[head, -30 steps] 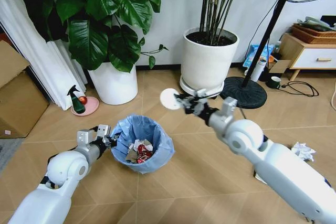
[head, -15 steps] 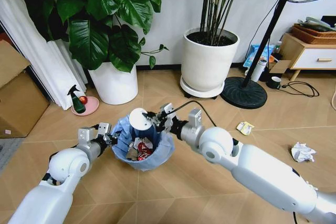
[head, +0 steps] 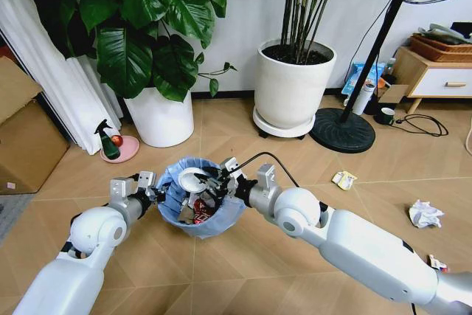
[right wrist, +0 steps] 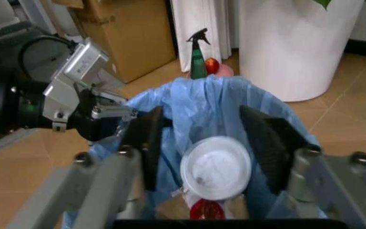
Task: Pick up the trash bin and place the garbage on the floor into it.
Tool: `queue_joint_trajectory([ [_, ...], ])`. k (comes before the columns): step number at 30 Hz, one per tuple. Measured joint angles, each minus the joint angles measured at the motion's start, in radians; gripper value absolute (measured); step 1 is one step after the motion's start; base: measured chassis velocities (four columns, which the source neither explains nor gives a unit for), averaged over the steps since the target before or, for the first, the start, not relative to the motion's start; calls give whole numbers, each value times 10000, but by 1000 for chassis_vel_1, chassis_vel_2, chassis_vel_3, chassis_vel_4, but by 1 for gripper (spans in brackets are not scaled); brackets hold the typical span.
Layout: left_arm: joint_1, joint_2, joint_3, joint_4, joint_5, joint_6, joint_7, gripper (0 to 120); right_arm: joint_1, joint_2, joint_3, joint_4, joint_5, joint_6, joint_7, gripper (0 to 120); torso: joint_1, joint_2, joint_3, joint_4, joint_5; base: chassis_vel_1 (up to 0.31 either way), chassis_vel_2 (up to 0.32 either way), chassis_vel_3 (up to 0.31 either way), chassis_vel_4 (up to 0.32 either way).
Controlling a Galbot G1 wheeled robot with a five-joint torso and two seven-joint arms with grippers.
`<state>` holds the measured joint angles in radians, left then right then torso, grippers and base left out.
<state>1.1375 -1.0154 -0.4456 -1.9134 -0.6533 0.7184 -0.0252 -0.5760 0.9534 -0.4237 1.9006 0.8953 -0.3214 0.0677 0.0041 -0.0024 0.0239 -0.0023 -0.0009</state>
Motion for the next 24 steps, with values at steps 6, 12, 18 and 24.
queue_joint_trajectory([
  [6,-10,-8,-22,6,-3,-10,8,0,-94,-9,334,85,2,33,221,71,0,0,0,1,1,0,0,0,0],
  [12,69,-39,-99,0,15,-21,15,0,-663,-371,1509,476,-68,147,628,94,0,0,0,1,0,0,0,0,0],
  [18,216,-49,-237,-118,28,-29,23,0,-1773,-841,2499,955,-461,383,1215,100,0,0,-1,0,0,0,0,0,0],
  [24,322,-44,-355,-213,30,-32,17,0,-3400,-982,3998,1380,-824,366,1628,100,-1,0,-2,0,1,0,0,0,0],
])
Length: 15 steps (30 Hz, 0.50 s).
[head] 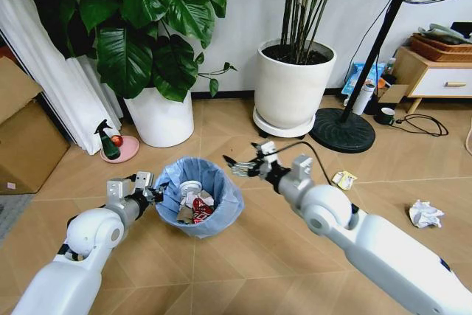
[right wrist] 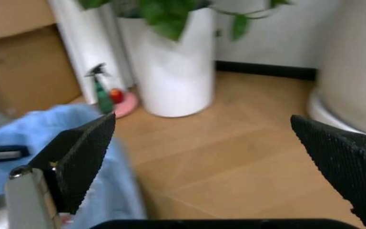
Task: Pick up the trash bin and place the garbage on the floor into it.
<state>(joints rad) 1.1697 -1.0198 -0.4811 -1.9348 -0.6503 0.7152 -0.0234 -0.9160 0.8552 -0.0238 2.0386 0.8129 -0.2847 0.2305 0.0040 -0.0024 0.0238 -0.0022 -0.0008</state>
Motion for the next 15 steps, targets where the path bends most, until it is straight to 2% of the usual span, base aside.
queue_joint_trajectory([
  [2,9,-3,-21,-23,0,-1,-6,0,-839,-2,934,103,-379,-8,24,100,0,0,1,-2,4,0,0,0,0],
  [3,9,-3,-21,-23,0,-1,-6,0,-839,-2,934,103,-379,-8,24,100,0,0,1,-2,4,0,0,0,0],
  [5,52,4,-55,-62,2,-3,-12,0,-1603,8,1896,198,-646,-11,7,100,-1,0,0,0,-6,0,0,0,0],
  [8,106,23,-79,-93,3,-4,-12,0,-2424,54,2784,243,-972,-6,-145,100,0,0,1,0,7,0,0,0,0],
  [10,159,38,-100,-131,4,-7,-16,0,-3384,168,3729,307,-1265,29,-355,100,-1,0,0,-3,-6,0,0,0,0],
  [11,159,38,-100,-131,4,-7,-16,0,-3384,168,3729,307,-1265,29,-355,100,-1,0,0,-3,-6,0,0,0,0],
  [13,169,42,-101,-154,5,-8,-21,0,-4109,329,4391,340,-1494,61,-501,100,-1,0,0,-4,6,0,0,0,0],
  [15,173,41,-101,-164,5,-8,-22,0,-4316,380,4593,352,-1588,99,-556,100,-1,0,0,-1,1,0,0,0,0],
])
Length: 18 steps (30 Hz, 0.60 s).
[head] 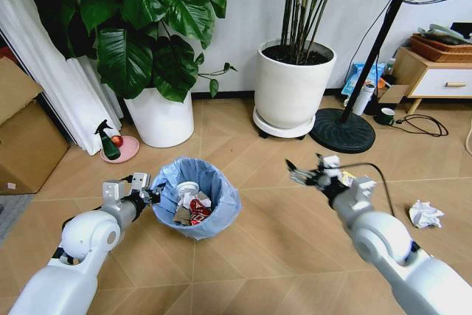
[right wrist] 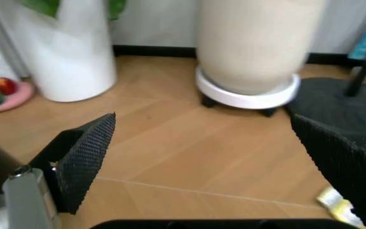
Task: Pick up the trash bin and place the garbage on the floor into it.
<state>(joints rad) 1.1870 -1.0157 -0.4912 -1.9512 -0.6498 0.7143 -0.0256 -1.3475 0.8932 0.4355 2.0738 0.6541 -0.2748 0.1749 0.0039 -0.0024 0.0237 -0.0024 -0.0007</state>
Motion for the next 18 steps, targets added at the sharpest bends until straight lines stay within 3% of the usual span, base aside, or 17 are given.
queue_joint_trajectory([
  [8,121,-19,-38,-58,3,0,-13,0,-1550,545,1359,77,-819,518,-577,100,0,0,1,2,0,0,0,0,0],
  [18,157,-23,-34,-83,15,0,-31,0,-2385,979,1714,200,-1199,849,-858,100,1,0,2,1,-1,0,0,0,0],
])
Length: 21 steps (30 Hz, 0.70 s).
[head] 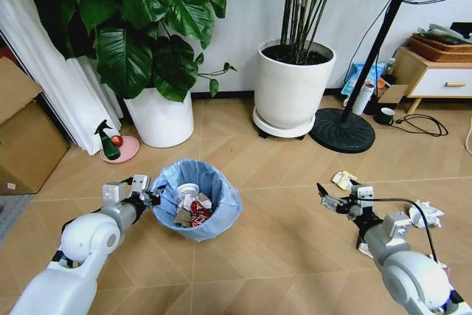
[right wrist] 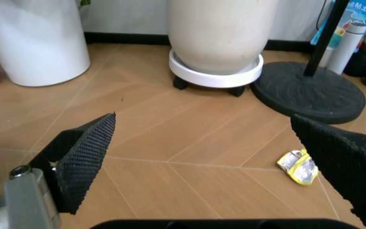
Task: Pick up the trash bin and place the garbage on the floor into it.
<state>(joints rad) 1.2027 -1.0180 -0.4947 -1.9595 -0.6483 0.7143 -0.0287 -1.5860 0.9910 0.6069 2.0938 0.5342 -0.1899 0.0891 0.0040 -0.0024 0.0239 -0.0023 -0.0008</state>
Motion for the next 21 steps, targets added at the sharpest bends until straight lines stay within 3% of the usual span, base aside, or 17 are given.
queue_joint_trajectory([
  [21,-31,-15,6,22,1,-11,19,0,-267,313,48,51,-157,112,-68,100,0,-1,0,0,0,62,-64,-60,64],
])
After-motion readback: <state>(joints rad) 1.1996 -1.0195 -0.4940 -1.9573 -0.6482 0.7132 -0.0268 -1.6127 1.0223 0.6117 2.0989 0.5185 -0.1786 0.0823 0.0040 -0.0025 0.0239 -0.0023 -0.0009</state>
